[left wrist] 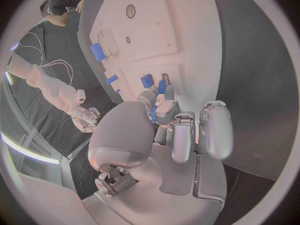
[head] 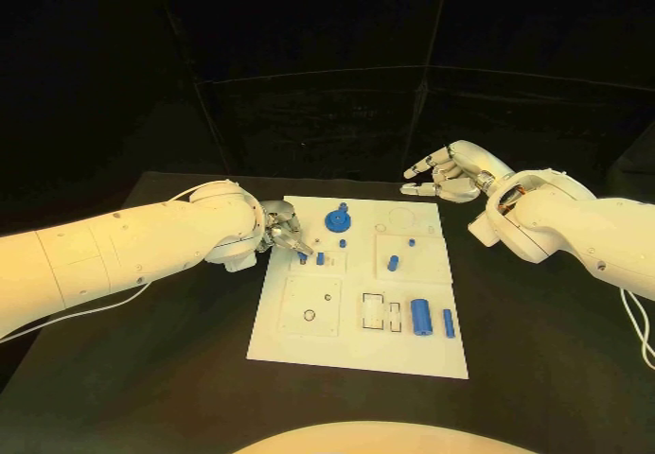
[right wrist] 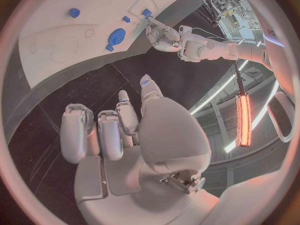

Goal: Assemble the parts on the task board

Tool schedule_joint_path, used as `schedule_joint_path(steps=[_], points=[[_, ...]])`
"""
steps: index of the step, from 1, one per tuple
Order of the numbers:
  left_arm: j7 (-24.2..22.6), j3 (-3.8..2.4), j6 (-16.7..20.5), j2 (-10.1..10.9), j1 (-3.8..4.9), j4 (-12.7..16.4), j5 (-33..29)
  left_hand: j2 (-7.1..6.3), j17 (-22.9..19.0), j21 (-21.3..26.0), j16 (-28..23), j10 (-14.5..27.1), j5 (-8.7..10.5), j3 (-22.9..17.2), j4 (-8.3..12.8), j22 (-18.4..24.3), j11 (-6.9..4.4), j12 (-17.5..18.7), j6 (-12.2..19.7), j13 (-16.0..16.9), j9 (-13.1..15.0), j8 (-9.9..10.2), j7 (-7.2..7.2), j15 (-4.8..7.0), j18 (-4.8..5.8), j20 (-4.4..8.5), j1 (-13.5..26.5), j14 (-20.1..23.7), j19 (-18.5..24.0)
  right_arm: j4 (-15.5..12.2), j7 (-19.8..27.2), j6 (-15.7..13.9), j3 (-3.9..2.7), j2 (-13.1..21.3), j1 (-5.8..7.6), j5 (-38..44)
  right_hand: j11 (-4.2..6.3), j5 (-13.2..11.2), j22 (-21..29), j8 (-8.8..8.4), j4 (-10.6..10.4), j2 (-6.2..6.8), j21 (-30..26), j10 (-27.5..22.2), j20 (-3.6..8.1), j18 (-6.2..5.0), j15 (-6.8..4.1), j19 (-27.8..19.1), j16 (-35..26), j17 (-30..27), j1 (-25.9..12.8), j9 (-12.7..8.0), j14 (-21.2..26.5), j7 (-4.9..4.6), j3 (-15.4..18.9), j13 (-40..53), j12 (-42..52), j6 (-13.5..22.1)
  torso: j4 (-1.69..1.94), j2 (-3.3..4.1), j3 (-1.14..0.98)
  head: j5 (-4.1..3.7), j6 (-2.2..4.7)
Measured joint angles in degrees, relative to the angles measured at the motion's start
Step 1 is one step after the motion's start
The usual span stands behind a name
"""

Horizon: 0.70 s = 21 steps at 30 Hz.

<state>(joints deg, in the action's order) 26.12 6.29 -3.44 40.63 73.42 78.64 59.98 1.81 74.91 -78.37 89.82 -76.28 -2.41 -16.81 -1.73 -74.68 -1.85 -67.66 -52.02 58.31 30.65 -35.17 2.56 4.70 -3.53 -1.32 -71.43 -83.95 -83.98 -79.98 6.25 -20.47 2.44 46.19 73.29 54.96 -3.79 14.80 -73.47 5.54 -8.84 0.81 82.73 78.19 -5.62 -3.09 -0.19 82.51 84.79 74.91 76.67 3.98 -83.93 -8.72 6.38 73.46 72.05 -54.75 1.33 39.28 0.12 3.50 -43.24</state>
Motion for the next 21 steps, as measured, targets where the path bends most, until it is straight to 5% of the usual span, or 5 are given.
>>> schedule_joint_path(steps=[21], points=[[2.18, -0.08, -0.44, 0.44, -0.22, 1.05, 0.53, -0.52, 0.00, 0.01, 0.00, 0.02, -0.14, -1.74, 0.16, 0.01, 0.02, 0.38, 0.00, -0.52, 1.99, 0.07, 0.02, 0.00, 0.00, 0.00, 0.54, 0.00, 0.00, 0.21, 0.13, 0.12, 0.00, -0.02, -0.01, -0.01, 0.00, 0.00, -0.01, 0.00, 0.00, 0.00, 0.00, 0.00, 0.00, 0.00, 0.00, 0.00, 0.01, 0.00, 0.00, 0.00, 0.00, 0.00, 0.00, 0.01, 0.00, 0.00, 0.00, 0.02, -0.01, 0.38, -0.65]])
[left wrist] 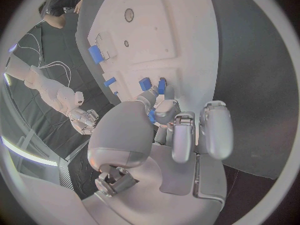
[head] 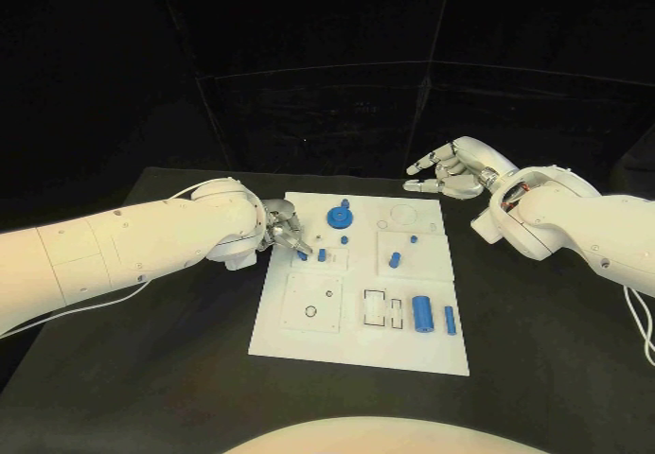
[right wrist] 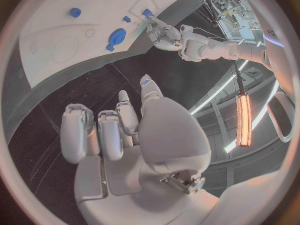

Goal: Assemble the parts on the task board

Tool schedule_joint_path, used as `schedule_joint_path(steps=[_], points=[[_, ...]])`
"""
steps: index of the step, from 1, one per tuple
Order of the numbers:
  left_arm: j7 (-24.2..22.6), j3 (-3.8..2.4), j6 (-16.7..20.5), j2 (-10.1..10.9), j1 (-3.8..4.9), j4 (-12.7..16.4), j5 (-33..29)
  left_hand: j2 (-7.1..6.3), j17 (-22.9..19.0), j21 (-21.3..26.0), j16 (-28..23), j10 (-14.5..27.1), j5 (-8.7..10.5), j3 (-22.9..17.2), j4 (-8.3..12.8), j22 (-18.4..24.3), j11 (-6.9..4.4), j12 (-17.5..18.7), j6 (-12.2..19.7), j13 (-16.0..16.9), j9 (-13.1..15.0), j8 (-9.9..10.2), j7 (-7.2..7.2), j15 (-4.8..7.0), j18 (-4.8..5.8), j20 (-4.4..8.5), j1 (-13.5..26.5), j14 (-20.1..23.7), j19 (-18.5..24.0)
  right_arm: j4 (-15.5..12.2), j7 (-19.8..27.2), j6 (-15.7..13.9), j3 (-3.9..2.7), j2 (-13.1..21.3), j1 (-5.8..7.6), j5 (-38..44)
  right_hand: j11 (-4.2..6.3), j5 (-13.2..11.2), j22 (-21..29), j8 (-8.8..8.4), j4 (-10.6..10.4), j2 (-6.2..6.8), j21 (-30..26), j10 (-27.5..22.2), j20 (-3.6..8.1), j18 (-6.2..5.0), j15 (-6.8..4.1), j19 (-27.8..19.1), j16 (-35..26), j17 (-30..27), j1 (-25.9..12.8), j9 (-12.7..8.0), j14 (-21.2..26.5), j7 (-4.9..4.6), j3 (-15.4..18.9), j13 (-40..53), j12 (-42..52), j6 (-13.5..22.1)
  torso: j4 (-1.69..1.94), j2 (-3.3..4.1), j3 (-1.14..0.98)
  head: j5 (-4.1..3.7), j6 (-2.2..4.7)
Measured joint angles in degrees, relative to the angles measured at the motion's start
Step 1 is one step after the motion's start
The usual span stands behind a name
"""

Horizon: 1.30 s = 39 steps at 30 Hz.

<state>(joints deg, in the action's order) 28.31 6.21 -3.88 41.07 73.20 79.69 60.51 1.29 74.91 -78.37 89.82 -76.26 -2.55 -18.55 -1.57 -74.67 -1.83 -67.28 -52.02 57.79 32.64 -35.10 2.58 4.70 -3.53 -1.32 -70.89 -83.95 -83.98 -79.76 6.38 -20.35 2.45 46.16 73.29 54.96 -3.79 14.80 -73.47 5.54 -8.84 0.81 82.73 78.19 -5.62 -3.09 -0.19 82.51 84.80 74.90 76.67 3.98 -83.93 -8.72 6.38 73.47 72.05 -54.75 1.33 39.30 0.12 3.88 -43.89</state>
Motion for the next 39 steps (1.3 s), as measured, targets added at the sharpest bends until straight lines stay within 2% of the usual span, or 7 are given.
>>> schedule_joint_path(steps=[11, 20, 25, 32, 39], points=[[0.57, 0.01, -0.34, 0.06, 0.00, 0.12, 0.04, -0.26, 0.00, 0.00, 0.00, 0.01, 0.01, -0.32, 0.32, 0.01, 0.01, 0.00, 0.02, 0.00, 0.00, -0.26, 0.02, 0.00, 0.00, 0.00, 0.54, 0.00, 0.00, 0.05, 0.04, 0.06, 0.00, -0.03, 0.00, 0.00, 0.00, 0.00, 0.00, 0.00, 0.00, 0.00, 0.00, 0.00, 0.00, 0.00, 0.00, 0.00, 0.00, 0.04, 0.00, 0.00, 0.00, 0.00, 0.00, 0.01, 0.00, 0.00, 0.02, 0.00, 0.00, 0.11, -0.10], [0.77, 0.01, -0.35, -0.31, -0.01, -0.22, 0.04, -0.28, 0.00, 0.00, 0.00, -0.03, 0.06, -1.19, -0.43, -0.01, -0.03, 0.28, -0.01, -0.14, 0.39, -0.27, 0.00, 0.00, 0.00, 0.00, 0.56, 0.00, 0.00, 0.04, 0.08, 0.07, 0.00, -0.04, 0.00, 0.00, 0.00, 0.00, 0.00, 0.00, 0.00, 0.00, 0.00, 0.00, 0.00, 0.00, 0.00, 0.00, 0.00, 0.03, 0.00, 0.00, 0.00, 0.00, 0.00, 0.01, 0.00, 0.00, 0.02, 0.00, -0.03, 0.09, -0.18], [0.93, 0.01, -0.40, -0.53, -0.01, -0.40, 0.02, -1.37, 0.00, -0.02, 0.00, -0.74, 0.07, -2.20, 0.29, -0.27, -0.33, -0.53, -0.33, 1.10, 0.49, -1.03, -0.12, 0.21, 0.00, 0.00, 1.80, -0.21, 0.00, 0.01, 0.10, 0.08, 0.00, -0.04, 0.00, 0.00, 0.00, 0.00, 0.00, 0.00, 0.00, 0.00, 0.00, 0.00, 0.00, 0.00, 0.00, 0.00, 0.00, 0.03, 0.00, 0.00, 0.00, 0.00, 0.00, 0.01, 0.00, 0.00, 0.01, -0.01, -0.03, 0.05, -0.24], [1.15, 0.01, -0.52, -0.82, -0.01, -0.84, -0.33, -3.30, 0.00, -0.25, 0.00, -1.18, 0.08, -5.52, 3.60, -0.28, -0.73, -1.06, -1.16, 1.80, 0.95, -1.75, -0.54, 0.42, 0.00, 0.33, 4.52, 0.00, -0.06, -0.03, 0.11, 0.08, 0.00, -0.01, 0.00, 0.00, 0.00, 0.00, -0.01, 0.00, 0.00, 0.00, 0.00, 0.00, 0.00, 0.00, 0.00, 0.00, 0.01, 0.03, 0.00, 0.00, 0.00, 0.00, 0.00, 0.01, 0.00, 0.00, 0.00, -0.01, -0.05, 0.02, -0.40], [1.57, 0.00, -0.59, -1.01, -0.01, -1.10, -0.60, -4.11, 0.00, -0.47, 0.00, -1.55, 0.07, -5.71, 3.79, -0.28, -0.93, -1.30, -1.67, 2.35, 1.44, -2.24, -0.64, 0.83, 0.00, 0.40, 6.00, 0.01, 0.00, -0.07, 0.12, 0.08, 0.00, 0.04, 0.00, 0.00, 0.00, 0.00, -0.01, 0.00, 0.00, 0.00, 0.00, 0.00, 0.00, 0.00, 0.00, 0.00, 0.01, 0.02, 0.00, 0.00, 0.00, 0.00, 0.00, 0.01, 0.00, 0.00, -0.03, -0.01, -0.04, -0.07, -0.52]])
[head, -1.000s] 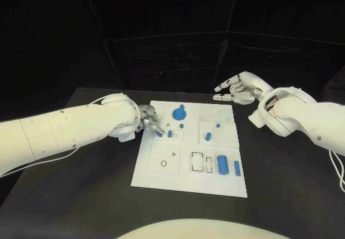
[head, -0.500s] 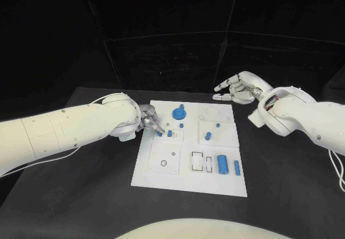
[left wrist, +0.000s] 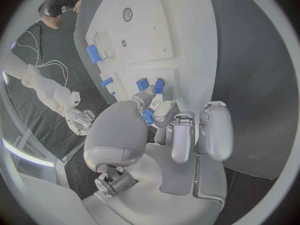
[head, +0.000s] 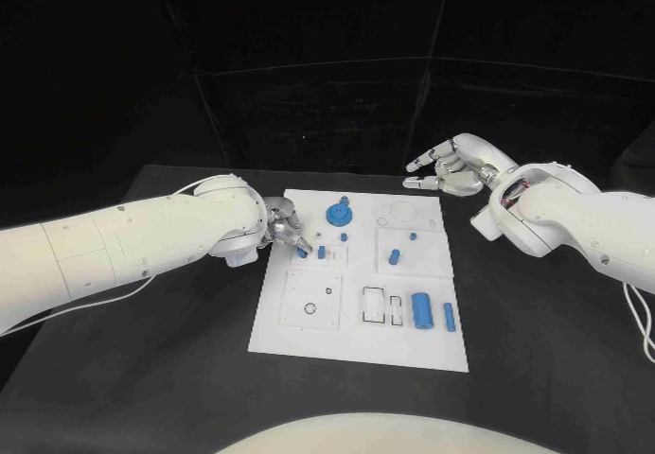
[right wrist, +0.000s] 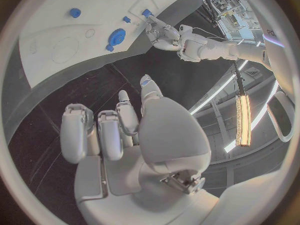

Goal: Assemble the parts on the task board

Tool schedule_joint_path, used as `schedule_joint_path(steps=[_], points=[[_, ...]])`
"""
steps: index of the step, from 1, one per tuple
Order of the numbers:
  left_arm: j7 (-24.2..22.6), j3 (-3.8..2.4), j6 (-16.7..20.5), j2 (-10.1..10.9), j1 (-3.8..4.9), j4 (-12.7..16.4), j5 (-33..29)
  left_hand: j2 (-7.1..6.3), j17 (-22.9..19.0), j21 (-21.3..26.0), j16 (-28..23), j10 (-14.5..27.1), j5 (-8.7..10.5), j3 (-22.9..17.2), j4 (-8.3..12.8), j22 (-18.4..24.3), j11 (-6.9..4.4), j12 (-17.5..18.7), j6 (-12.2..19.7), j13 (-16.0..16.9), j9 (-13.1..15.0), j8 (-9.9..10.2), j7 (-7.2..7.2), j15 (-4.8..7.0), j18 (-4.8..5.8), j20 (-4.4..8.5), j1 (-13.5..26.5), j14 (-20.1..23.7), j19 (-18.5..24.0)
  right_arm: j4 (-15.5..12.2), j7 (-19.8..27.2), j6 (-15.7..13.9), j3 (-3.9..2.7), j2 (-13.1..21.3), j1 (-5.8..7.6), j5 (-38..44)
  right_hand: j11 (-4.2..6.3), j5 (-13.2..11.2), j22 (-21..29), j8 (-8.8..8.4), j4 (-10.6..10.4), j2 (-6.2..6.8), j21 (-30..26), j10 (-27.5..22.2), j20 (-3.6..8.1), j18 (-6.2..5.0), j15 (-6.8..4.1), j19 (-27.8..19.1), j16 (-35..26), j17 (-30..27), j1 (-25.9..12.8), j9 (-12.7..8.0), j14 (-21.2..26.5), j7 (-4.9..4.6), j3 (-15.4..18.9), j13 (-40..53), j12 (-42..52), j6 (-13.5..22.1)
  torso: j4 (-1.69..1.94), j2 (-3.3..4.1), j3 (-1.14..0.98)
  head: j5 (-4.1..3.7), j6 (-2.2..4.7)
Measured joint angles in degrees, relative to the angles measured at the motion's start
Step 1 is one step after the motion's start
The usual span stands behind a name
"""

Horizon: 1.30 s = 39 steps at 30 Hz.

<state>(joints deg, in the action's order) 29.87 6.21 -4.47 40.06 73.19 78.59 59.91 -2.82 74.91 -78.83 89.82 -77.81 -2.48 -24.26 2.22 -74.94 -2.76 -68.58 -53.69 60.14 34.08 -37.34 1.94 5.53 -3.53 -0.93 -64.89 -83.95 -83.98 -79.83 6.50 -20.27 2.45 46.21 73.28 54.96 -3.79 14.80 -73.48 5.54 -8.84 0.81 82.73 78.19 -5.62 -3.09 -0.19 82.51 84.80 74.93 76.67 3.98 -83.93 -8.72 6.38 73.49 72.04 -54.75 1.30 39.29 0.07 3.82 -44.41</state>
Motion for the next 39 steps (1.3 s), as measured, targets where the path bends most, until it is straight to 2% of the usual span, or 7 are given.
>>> schedule_joint_path(steps=[11, 16, 18, 23, 29, 35, 39], points=[[0.57, 0.03, -0.11, -0.49, -0.01, -0.57, -0.23, -0.49, 0.00, 0.00, 0.00, -0.32, 0.00, 1.27, -1.25, 0.01, -0.32, -0.23, -1.41, 0.28, 0.51, -0.64, -1.41, 0.20, -0.01, 0.40, 1.74, -0.20, 0.02, -0.02, 0.02, 0.00, 0.00, 0.00, 0.00, 0.00, 0.00, 0.00, 0.00, 0.00, 0.00, 0.00, 0.00, 0.00, 0.00, 0.00, 0.00, 0.00, 0.00, -0.01, 0.00, 0.00, 0.00, 0.00, 0.00, 0.00, 0.00, 0.00, 0.00, -0.02, 0.02, -0.09, 0.04], [0.76, 0.04, -0.11, -0.85, -0.05, -1.08, -0.26, -1.02, 0.00, -0.21, 0.00, -0.32, 0.00, 2.03, -1.66, 0.01, -0.33, -0.48, -1.82, 0.40, 0.63, -0.90, -1.44, 0.41, -0.01, 0.40, 2.26, 0.01, 0.02, -0.02, 0.08, -0.01, 0.00, -0.02, 0.00, 0.00, 0.21, 0.00, 0.15, 0.00, 0.00, 0.00, 0.00, -0.21, 0.21, 0.00, 0.00, -0.21, 0.00, -0.01, 0.00, 0.00, 0.00, 0.00, 0.00, -0.08, 0.00, 0.00, 0.02, -0.02, 0.02, -0.09, 0.05], [0.81, 0.05, -0.11, -0.95, -0.05, -1.27, -0.28, -0.75, 0.00, -0.21, 0.00, -0.31, 0.00, 2.22, -1.84, 0.01, -0.33, -0.48, -1.92, 0.40, 0.68, -0.91, -1.55, 0.41, -0.01, 0.40, 2.54, 0.01, 0.02, -0.02, 0.10, -0.02, 0.00, -0.01, 0.00, 0.00, 0.21, 0.00, 0.15, 0.00, 0.00, 0.00, 0.00, -0.21, 0.21, 0.00, 0.00, -0.21, 0.00, -0.01, 0.00, 0.00, 0.00, 0.00, 0.00, -0.08, 0.00, 0.00, 0.02, -0.02, 0.02, -0.06, 0.05], [0.92, 0.06, -0.12, -1.21, -0.09, -1.77, -0.30, -1.01, 0.00, -0.21, 0.00, -0.31, -0.01, 3.20, -2.83, 0.01, -0.33, -0.48, -2.12, 0.39, 0.87, -1.27, -1.75, 0.41, -0.01, 0.40, 3.91, 0.00, 0.02, -0.03, 0.14, -0.03, 0.00, 0.01, 0.00, 0.00, 0.00, 0.00, 0.15, 0.00, 0.00, 0.00, 0.00, -0.42, 0.21, 0.00, 0.00, -0.21, 0.00, -0.01, 0.00, 0.00, 0.00, 0.00, 0.00, -0.16, 0.00, 0.00, 0.02, -0.02, 0.02, -0.06, 0.08], [1.03, 0.08, -0.12, -1.28, -0.10, -2.20, -0.32, -1.61, 0.00, -0.21, 0.00, -0.30, -0.01, 5.72, -4.52, 0.01, -0.33, -0.48, -1.89, 0.39, 1.20, -1.66, -1.53, 0.41, 0.00, 0.40, 6.65, 0.00, 0.02, -0.11, 0.18, -0.04, 0.00, 0.08, 0.00, 0.00, 0.00, 0.00, 0.17, 0.00, -0.16, 0.00, 0.00, -0.42, 0.21, 0.00, 0.00, -0.21, -0.07, -0.01, 0.00, 0.00, 0.00, 0.00, 0.15, -0.16, -0.22, 0.00, 0.02, -0.02, -0.01, -0.18, 0.16], [1.08, 0.08, -0.01, -1.13, -0.11, -2.13, -0.32, -3.12, 0.00, -0.21, 0.00, -0.30, -0.01, 9.38, -6.14, 0.02, -0.32, -0.48, -1.89, 0.36, 1.56, -1.95, -1.53, 0.40, -0.01, 0.40, 8.60, 0.00, 0.02, -0.12, 0.20, -0.04, 0.00, 0.12, 0.00, 0.00, 0.00, 0.00, 0.30, 0.00, 0.01, 0.00, 0.00, -0.41, 0.20, 0.01, 0.00, -0.20, -0.26, -0.02, 0.00, 0.00, 0.00, 0.00, 0.32, -0.21, -0.22, 0.00, 0.02, -0.02, 0.01, -0.25, 0.20], [1.05, 0.08, 0.47, -0.59, -0.13, -1.65, -0.32, -2.97, 0.00, -0.20, 0.00, -0.30, -0.01, 11.07, -6.88, 0.02, -0.32, -0.48, -1.77, 0.21, 1.69, -2.22, -1.41, 0.40, 0.00, 0.40, 8.90, 0.00, 0.02, -0.12, 0.23, -0.04, 0.00, 0.11, 0.00, 0.00, 0.00, 0.00, 0.31, 0.00, 0.00, 0.00, 0.00, -0.41, 0.21, 0.00, 0.00, -0.20, -0.26, -0.02, 0.00, 0.00, 0.00, 0.00, 0.32, -0.20, -0.22, 0.00, 0.03, -0.02, 0.04, -0.27, 0.25]])
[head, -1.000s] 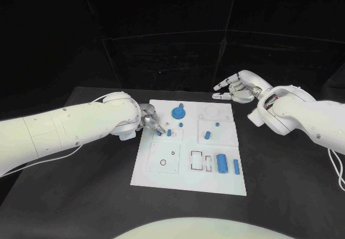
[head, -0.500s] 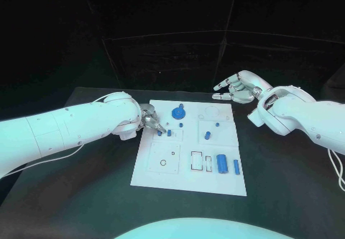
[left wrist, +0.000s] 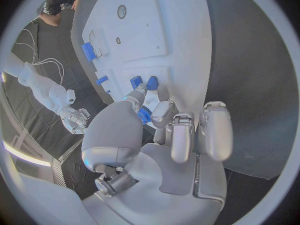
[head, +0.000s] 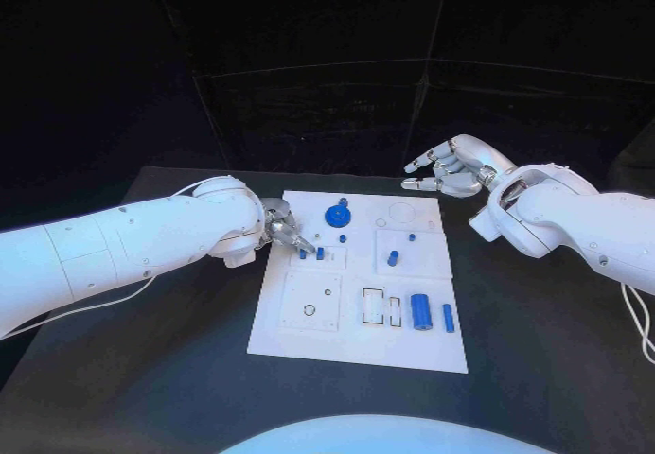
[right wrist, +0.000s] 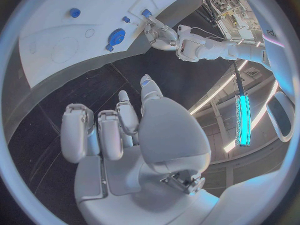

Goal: Assemble the parts on the task board

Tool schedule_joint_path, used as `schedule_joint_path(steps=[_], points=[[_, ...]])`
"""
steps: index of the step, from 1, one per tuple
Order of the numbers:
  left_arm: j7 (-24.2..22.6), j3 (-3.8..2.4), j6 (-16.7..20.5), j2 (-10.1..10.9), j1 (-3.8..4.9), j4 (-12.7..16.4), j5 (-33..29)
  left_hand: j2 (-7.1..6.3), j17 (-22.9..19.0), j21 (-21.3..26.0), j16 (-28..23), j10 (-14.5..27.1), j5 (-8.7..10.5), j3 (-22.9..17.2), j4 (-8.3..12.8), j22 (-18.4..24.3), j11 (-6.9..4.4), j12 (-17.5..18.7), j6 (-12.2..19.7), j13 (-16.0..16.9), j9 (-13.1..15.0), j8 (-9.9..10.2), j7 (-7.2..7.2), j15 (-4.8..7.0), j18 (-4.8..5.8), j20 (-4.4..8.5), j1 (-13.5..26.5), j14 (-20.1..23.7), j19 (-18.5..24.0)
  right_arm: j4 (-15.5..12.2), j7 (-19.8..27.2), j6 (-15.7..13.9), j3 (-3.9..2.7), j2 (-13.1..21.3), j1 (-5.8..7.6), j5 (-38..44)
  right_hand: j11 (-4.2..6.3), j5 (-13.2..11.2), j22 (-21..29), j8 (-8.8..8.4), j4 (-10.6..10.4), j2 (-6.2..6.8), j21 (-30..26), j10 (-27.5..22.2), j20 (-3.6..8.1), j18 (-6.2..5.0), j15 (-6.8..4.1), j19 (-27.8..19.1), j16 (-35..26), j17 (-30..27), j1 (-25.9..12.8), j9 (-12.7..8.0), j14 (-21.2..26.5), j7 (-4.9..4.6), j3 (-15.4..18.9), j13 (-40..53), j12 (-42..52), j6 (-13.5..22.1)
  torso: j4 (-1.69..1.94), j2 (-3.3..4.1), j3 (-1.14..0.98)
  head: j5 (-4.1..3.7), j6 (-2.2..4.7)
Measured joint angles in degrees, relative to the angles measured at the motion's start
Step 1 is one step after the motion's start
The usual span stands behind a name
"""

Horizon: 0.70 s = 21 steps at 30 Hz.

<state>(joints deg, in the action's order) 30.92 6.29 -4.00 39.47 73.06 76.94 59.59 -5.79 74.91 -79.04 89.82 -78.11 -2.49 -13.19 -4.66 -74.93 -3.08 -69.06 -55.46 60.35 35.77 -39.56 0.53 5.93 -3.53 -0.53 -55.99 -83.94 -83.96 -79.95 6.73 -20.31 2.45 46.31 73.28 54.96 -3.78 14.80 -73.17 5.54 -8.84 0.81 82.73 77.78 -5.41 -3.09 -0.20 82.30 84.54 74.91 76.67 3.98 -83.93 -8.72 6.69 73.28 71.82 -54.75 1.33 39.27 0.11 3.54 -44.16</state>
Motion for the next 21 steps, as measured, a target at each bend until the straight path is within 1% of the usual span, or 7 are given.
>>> schedule_joint_path(steps=[5, 10, 14, 15, 17, 19, 21], points=[[-0.52, 0.00, 1.65, 1.00, -0.01, 0.78, -0.45, 0.46, 0.00, 0.50, 0.00, 0.28, 0.00, 1.95, -1.18, 0.02, 0.13, 0.60, 0.97, -1.04, 0.17, 0.00, 0.32, 0.00, 0.00, 0.00, 0.19, 0.00, 0.00, 0.07, 0.04, 0.00, 0.00, -0.05, 0.00, 0.00, 0.00, 0.00, 0.00, 0.00, 0.00, 0.00, 0.00, 0.00, 0.00, 0.00, 0.00, 0.00, 0.00, 0.00, 0.00, 0.00, 0.00, 0.00, 0.00, 0.00, 0.00, 0.00, 0.02, 0.00, 0.02, 0.05, 0.03], [-2.35, -0.03, 4.43, 2.17, 0.01, 1.34, -2.98, 3.04, 0.00, 2.52, 0.00, 5.45, 0.00, 3.63, -2.86, 1.95, 1.18, 6.73, 4.88, -8.60, -0.13, 1.35, 1.69, -0.09, -0.01, -0.04, -0.68, -0.01, 0.04, 0.16, 0.04, 0.00, 0.00, -0.04, 0.00, 0.00, 0.00, 0.00, 0.00, 0.00, -0.01, 0.00, 0.00, 0.00, 0.00, 0.00, 0.00, 0.00, 0.00, 0.00, 0.00, 0.00, 0.00, 0.00, 0.01, 0.00, 0.00, 0.00, 0.05, 0.00, 0.02, -0.07, 0.08], [-4.90, -0.03, 7.00, 3.00, 0.29, 1.95, -6.23, 4.44, 0.00, 5.07, 0.00, 11.28, 0.00, 5.11, -3.22, 4.74, 2.99, 12.96, 9.32, -16.40, -1.87, 4.08, 3.72, -1.88, 0.00, -1.22, -2.78, -0.02, 1.23, 0.30, 0.02, 0.01, 0.00, 0.00, 0.00, 0.00, 0.00, 0.00, -0.01, 0.00, -0.14, 0.00, 0.00, 0.00, 0.00, 0.00, 0.00, 0.00, 0.00, 0.00, 0.00, 0.00, 0.00, 0.00, 0.14, 0.01, 0.00, 0.00, 0.07, 0.00, 0.02, -0.19, 0.05], [-5.59, -0.03, 7.58, 3.08, 0.36, 2.03, -6.93, 4.52, 0.00, 6.36, 0.00, 13.29, 0.00, 5.35, -2.99, 6.19, 3.39, 14.92, 10.14, -18.76, -2.29, 4.52, 4.19, -2.20, -0.60, -1.45, -3.73, -0.10, 1.95, 0.32, 0.00, 0.01, 0.00, 0.01, 0.00, 0.00, 0.00, 0.00, -0.01, 0.00, -0.14, 0.00, 0.00, 0.00, 0.00, 0.00, 0.00, 0.00, 0.00, 0.00, 0.00, 0.00, 0.00, 0.00, 0.14, 0.01, 0.00, 0.00, 0.07, 0.00, 0.02, -0.22, 0.05], [-7.38, -0.03, 8.68, 3.11, 0.44, 2.10, -8.21, 4.65, 0.00, 12.89, -3.09, 16.86, 0.00, 5.63, -2.10, 13.43, 4.40, 17.17, 11.60, -20.83, -3.09, 5.01, 5.21, -3.07, -2.32, -2.17, -6.38, -0.06, 5.55, 0.37, -0.03, 0.01, 0.00, 0.02, 0.00, 0.00, 0.00, 0.00, -0.01, 0.00, -0.14, 0.00, 0.00, 0.00, 0.00, 0.00, 0.00, 0.00, 0.00, 0.00, 0.00, 0.00, 0.00, 0.00, 0.14, 0.01, 0.00, 0.00, 0.07, 0.00, 0.02, -0.23, 0.06], [-9.40, -0.03, 9.48, 2.96, 0.46, 2.06, -9.08, 4.53, -0.91, 24.89, -10.36, 21.23, -0.39, 4.95, -0.10, 26.11, 5.36, 19.94, 13.11, -22.43, -3.95, 5.91, 6.13, -3.94, -4.96, -3.06, -10.19, 1.04, 12.23, 0.40, -0.04, 0.01, 0.00, 0.02, 0.00, 0.00, 0.00, 0.00, -0.01, 0.00, -0.14, 0.00, 0.00, 0.00, 0.00, 0.00, 0.00, 0.00, 0.00, -0.01, 0.00, 0.00, 0.00, 0.00, 0.14, 0.01, 0.00, 0.00, 0.07, 0.00, 0.01, -0.24, 0.13], [-12.31, -0.02, 10.42, 2.41, 0.48, 1.81, -9.74, 4.52, -7.82, 32.49, -18.38, 25.54, -0.39, 3.61, 2.07, 33.07, 6.34, 23.93, 14.14, -24.83, -5.23, 7.19, 7.16, -4.79, -5.85, -3.74, -14.26, 5.89, 16.68, 0.42, -0.06, 0.01, 0.00, 0.01, 0.01, 0.00, 0.00, 0.00, -0.01, 0.00, -0.14, 0.00, 0.00, 0.00, 0.00, 0.00, 0.00, 0.00, 0.00, 0.00, 0.00, 0.00, 0.00, 0.00, 0.14, 0.01, 0.00, 0.00, 0.07, 0.00, -0.02, -0.24, 0.20]])
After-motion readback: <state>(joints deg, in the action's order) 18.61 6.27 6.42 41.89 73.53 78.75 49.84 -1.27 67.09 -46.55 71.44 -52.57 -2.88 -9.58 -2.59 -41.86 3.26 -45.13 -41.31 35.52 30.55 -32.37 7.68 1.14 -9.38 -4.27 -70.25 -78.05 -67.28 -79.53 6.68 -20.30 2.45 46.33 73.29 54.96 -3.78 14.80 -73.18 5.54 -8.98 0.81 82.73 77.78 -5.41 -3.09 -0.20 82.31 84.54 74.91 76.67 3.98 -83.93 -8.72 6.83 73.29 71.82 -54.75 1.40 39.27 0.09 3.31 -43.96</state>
